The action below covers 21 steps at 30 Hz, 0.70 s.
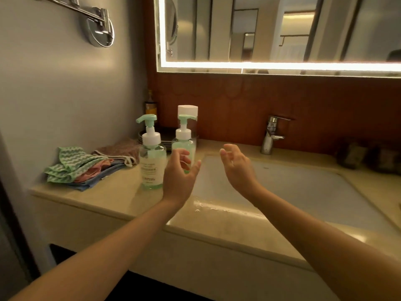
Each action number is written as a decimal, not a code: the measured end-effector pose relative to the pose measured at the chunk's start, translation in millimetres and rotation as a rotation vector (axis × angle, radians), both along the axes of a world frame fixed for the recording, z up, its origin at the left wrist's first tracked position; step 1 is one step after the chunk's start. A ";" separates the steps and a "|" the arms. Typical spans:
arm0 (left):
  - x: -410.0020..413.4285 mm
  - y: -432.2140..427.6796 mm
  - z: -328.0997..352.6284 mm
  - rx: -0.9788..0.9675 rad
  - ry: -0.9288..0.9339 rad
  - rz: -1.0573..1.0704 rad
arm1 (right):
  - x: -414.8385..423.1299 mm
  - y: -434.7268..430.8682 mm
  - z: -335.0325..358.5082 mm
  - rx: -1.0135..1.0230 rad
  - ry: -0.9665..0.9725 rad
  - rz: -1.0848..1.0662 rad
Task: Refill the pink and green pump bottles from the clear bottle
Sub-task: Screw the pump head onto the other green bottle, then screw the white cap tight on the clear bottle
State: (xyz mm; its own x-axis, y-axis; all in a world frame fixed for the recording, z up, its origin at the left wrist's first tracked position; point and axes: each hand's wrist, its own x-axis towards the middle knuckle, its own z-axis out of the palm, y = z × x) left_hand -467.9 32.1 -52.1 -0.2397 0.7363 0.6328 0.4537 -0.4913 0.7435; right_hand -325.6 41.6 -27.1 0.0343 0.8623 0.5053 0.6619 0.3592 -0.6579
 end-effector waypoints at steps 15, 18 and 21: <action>301.5 -75.0 -10.4 -0.115 0.006 -0.690 | 278.5 -185.5 -18.2 0.114 -0.111 -0.559; 328.4 -87.9 -13.9 -0.148 -0.016 -0.769 | 314.2 -209.4 -21.2 0.087 -0.165 -0.665; 357.0 -95.9 -16.4 -0.222 -0.022 -0.801 | 352.9 -225.5 -28.1 -0.029 -0.244 -0.782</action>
State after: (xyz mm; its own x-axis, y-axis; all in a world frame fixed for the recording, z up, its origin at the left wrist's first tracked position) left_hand -110.9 -63.8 -68.5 0.3996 0.7965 0.4537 0.0131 -0.4999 0.8660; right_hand 27.3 -183.9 -55.2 0.5231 0.6476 0.5541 0.8397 -0.2804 -0.4650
